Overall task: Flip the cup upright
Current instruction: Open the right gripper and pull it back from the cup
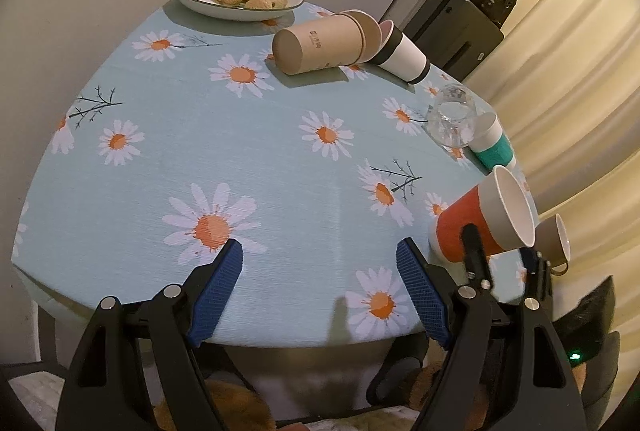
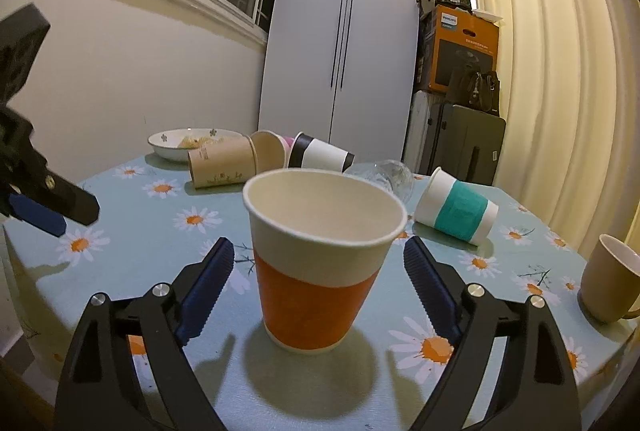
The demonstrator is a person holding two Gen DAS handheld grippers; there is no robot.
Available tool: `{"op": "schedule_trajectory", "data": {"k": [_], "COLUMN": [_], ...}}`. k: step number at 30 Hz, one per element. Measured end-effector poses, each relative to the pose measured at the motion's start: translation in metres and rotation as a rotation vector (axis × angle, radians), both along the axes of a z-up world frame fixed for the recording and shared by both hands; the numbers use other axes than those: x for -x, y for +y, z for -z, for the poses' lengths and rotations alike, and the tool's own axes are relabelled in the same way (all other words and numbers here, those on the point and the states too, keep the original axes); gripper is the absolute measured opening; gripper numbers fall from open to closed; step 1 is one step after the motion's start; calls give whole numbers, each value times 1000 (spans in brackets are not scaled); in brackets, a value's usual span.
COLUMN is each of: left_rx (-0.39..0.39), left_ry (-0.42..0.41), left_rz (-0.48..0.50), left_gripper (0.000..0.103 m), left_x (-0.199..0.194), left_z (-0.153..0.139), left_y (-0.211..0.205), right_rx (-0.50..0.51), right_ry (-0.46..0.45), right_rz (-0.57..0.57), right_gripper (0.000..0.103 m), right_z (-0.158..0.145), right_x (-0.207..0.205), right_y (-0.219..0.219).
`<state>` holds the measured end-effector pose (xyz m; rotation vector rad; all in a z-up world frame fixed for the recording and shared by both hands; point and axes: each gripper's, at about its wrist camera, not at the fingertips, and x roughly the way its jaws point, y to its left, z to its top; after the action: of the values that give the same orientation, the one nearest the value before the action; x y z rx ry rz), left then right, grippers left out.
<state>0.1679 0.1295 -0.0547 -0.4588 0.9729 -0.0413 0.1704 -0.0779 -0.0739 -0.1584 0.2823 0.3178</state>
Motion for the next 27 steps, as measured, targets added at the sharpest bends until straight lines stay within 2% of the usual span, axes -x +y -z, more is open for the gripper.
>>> {"op": "schedule_trajectory", "data": {"k": [6,12,17,19,21,24,27], "left_rx": [-42,-91,-138,-156,-182,-194,-204], "left_ry": [4,-4,-20,-40,-54,-91,-131], "left_rz": [-22,-32,-29,-31,-40,-20,5], "left_gripper": [77,77,77,79,87,87,88], "left_x": [2,7,12,15,20,28,38], "left_z": [1,-2,-5,-7,-9,-14,-20], "left_y": [0,-4,-11,-14,-18,-27,-39], "right_rx": [-30,-53,-105,-132,-158,-177,-228], "right_ry": [-20,-64,-63,-54,-43,-7,89], "right_rz": [4,3,11,13,12,-6,-48], "right_gripper": [95,98,98,98,98,98,98], "right_z": [-19,-45,-69,-79,-91,-101,-107], "right_x": [11,29,45,51,55,57,57], "right_y": [-13,-29,-52,-63,-74,-88,-109]}}
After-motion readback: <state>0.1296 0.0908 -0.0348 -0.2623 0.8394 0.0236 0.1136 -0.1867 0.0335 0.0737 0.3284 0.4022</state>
